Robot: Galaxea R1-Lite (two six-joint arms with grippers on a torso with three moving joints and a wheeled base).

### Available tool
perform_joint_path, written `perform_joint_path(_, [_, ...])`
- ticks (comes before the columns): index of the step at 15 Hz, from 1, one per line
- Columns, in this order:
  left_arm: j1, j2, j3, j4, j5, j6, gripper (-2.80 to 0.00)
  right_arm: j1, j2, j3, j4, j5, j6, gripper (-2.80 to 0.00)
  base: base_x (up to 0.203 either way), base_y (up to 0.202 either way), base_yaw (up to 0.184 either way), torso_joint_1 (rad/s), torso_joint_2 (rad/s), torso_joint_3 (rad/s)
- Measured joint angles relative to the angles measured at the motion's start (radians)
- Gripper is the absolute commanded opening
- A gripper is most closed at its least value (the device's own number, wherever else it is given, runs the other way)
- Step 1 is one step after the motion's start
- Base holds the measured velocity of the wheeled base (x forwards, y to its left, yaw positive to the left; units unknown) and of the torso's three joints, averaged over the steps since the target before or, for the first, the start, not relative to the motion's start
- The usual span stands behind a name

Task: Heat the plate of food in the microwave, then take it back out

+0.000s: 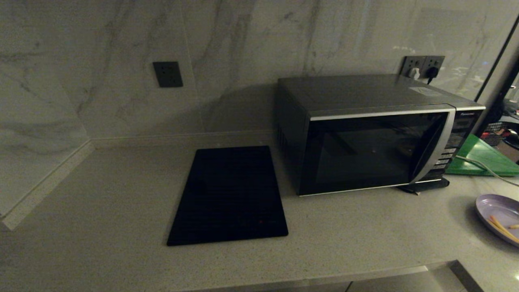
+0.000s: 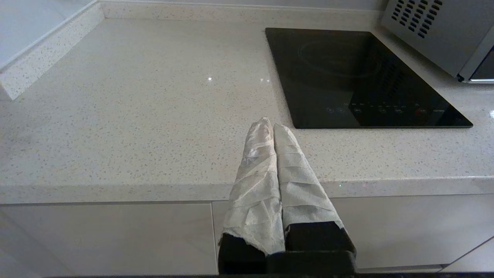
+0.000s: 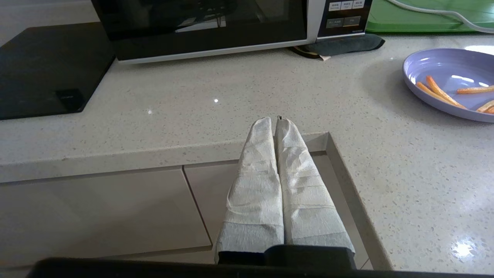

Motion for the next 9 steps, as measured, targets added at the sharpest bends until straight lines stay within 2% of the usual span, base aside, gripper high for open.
perform_joint_path(9, [0.000, 0.000, 0.000, 0.000, 0.000, 0.000, -2.80, 0.000, 0.000, 0.000, 0.000, -0.001, 0.000, -2.80, 0.000, 0.000, 0.000, 0.000, 0.00, 0.000])
